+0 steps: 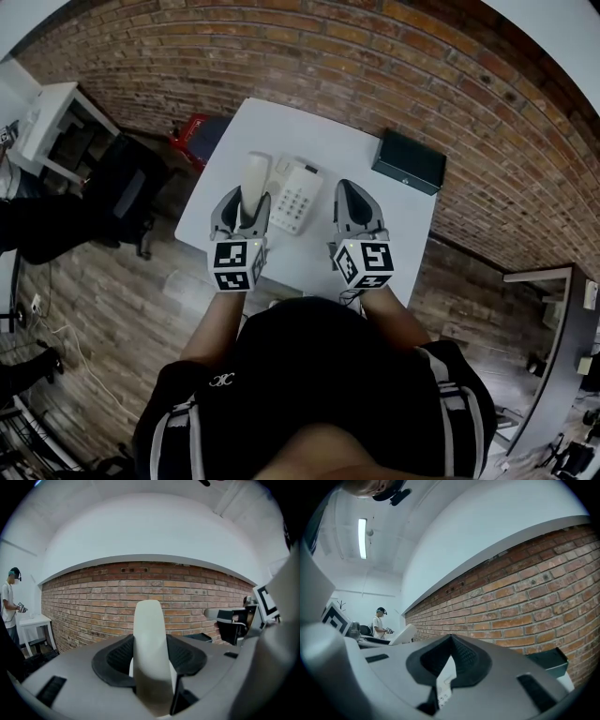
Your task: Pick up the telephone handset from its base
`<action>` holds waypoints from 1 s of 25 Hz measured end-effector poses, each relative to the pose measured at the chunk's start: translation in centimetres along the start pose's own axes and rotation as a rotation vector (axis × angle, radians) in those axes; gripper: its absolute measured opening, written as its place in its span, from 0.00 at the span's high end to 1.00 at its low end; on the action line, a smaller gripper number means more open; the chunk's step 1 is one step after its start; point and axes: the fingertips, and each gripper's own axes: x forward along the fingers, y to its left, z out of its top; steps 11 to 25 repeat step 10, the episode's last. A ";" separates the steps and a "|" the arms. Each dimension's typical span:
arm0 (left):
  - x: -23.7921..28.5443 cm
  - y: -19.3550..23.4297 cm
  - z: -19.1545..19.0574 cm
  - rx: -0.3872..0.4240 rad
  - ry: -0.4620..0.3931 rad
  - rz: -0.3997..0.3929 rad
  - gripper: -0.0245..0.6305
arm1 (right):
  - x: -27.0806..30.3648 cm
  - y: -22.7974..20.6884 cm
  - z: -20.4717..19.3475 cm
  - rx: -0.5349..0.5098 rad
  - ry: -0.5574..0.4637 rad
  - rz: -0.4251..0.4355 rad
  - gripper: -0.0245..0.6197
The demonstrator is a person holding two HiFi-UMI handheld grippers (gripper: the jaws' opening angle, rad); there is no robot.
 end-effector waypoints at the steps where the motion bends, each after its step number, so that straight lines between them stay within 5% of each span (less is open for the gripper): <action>1: 0.0 0.0 0.1 0.001 -0.005 -0.001 0.64 | 0.1 0.1 0.1 0.002 -0.003 0.003 0.97; 25: 0.3 0.0 1.1 0.010 -0.042 -0.016 0.64 | 0.4 0.5 0.1 -0.008 0.002 0.016 0.97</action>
